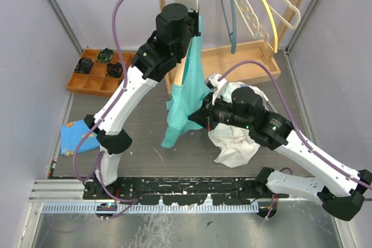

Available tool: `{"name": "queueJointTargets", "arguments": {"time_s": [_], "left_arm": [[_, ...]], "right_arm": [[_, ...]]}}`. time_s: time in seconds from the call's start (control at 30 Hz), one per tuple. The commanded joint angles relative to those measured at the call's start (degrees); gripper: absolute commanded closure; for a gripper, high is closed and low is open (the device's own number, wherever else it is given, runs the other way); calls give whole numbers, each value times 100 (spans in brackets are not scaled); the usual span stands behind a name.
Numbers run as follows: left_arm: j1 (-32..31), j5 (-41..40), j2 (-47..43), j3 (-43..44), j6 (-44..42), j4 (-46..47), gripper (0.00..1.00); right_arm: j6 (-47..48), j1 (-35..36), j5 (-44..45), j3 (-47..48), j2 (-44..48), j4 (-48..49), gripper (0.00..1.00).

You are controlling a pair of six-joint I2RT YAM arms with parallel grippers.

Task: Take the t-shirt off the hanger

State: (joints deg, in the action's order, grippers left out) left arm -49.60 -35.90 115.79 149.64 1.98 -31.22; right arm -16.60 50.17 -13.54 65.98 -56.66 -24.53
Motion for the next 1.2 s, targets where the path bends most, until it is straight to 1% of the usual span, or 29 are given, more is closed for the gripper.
{"name": "queueJointTargets", "arguments": {"time_s": [0.0, 0.27, 0.87, 1.0, 1.17], "left_arm": [[106, -165, -139, 255, -154, 482, 100], [109, -228, -350, 162, -222, 425, 100], [118, -488, -493, 126, -139, 660, 100], [97, -435, -525, 101, -57, 633, 100], [-33, -361, -732, -189, -40, 698, 100]], "right_arm": [[-217, 64, 273, -390, 447, -205, 99], [-357, 67, 816, -795, 896, -588, 99], [-569, 62, 1189, -1172, 1465, -1080, 99], [-594, 63, 1279, -1120, 1466, -1037, 99], [-642, 66, 1725, -661, 1519, -1017, 99]]}}
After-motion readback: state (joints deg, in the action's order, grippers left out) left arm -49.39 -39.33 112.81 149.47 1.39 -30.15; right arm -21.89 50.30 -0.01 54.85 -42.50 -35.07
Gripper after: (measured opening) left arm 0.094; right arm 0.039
